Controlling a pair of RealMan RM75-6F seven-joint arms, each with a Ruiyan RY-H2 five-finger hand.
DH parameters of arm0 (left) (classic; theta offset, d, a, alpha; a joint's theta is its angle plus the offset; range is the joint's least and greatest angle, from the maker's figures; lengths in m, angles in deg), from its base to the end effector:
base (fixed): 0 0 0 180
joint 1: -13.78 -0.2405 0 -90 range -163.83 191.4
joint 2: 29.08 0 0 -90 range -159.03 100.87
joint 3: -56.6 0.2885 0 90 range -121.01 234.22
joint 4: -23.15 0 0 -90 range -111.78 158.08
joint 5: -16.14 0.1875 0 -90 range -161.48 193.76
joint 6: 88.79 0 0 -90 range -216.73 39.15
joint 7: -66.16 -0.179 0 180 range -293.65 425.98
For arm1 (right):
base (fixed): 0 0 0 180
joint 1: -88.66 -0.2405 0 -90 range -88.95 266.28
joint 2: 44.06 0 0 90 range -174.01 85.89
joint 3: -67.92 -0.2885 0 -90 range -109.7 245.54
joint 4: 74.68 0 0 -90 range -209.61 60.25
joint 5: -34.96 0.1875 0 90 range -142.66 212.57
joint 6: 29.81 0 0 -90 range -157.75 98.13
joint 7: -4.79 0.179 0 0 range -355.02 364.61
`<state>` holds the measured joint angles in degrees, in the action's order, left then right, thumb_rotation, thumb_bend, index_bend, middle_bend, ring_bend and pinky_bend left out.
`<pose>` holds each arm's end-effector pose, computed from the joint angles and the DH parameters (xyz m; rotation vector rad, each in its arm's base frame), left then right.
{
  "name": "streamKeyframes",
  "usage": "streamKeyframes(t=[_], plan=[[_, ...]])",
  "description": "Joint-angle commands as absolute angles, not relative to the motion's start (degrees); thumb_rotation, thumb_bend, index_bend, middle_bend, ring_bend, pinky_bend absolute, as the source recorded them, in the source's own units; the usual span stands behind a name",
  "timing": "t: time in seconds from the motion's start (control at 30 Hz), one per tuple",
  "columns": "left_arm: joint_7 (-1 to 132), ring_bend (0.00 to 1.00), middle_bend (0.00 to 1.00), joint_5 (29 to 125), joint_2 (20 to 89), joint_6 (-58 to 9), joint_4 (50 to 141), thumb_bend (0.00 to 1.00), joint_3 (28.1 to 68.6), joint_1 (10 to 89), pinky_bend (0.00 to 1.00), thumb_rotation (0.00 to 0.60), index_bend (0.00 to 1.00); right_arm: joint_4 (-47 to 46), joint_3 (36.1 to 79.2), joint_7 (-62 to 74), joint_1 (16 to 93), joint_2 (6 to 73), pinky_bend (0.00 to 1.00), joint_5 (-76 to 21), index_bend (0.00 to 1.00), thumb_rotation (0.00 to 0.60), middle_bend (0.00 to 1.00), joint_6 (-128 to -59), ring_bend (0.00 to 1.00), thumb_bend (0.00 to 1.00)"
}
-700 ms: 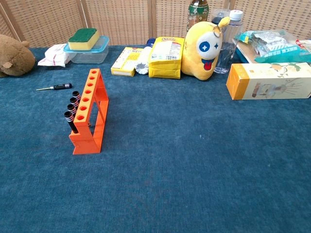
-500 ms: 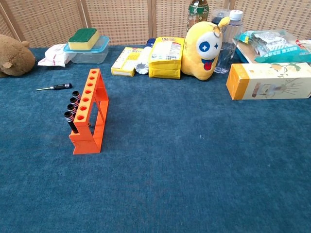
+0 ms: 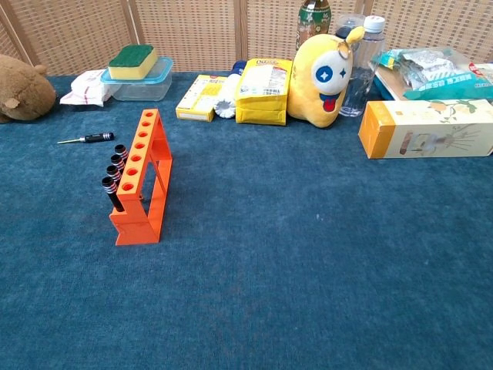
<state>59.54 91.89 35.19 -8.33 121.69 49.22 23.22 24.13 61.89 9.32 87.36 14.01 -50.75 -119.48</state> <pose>-0.3180 0.2537 0.1926 -1.3062 -0.9497 -0.8863 -0.3162 -0.2045 0.2417 1.2529 -0.8985 1.0164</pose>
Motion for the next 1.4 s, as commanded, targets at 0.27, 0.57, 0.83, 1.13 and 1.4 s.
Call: streamKeyframes(t=[0.27, 0.57, 0.83, 1.13, 1.4], plan=[[56.66, 1.0, 1.0, 79.21, 45.83, -26.42, 107.73, 0.23, 42.23, 37.29, 1.0, 0.6, 0.19, 22.45, 61.59, 10.81, 85.94, 14.41, 0.01, -47.89, 0.1, 0.6, 0.03, -115.5, 0.0, 0.0], [52.93, 1.0, 1.0, 69.85, 53.19, -34.18, 98.71, 0.26, 39.38, 44.8, 1.0, 0.6, 0.29, 21.01, 60.94, 12.02, 85.06, 14.61, 0.0, -45.12, 0.09, 0.6, 0.03, -112.88, 0.0, 0.0], [45.29, 1.0, 1.0, 61.49, 56.97, -40.06, 92.73, 0.28, 38.76, 51.58, 1.0, 0.6, 0.32, 20.01, 60.5, 13.2, 84.65, 14.46, 0.0, -43.02, 0.09, 0.6, 0.03, -111.07, 0.0, 0.0], [39.53, 1.0, 1.0, 53.17, 63.68, -44.64, 82.39, 0.29, 38.14, 58.8, 1.0, 0.6, 0.32, 19.33, 60.06, 13.72, 84.26, 14.43, 0.0, -41.14, 0.08, 0.6, 0.03, -109.51, 0.0, 0.0], [36.72, 1.0, 1.0, 48.13, 69.2, -48.73, 73.65, 0.3, 38.02, 63.9, 1.0, 0.6, 0.36, 18.27, 59.42, 14.71, 84.24, 14.34, 0.0, -39.19, 0.08, 0.6, 0.03, -108.62, 0.0, 0.0]])
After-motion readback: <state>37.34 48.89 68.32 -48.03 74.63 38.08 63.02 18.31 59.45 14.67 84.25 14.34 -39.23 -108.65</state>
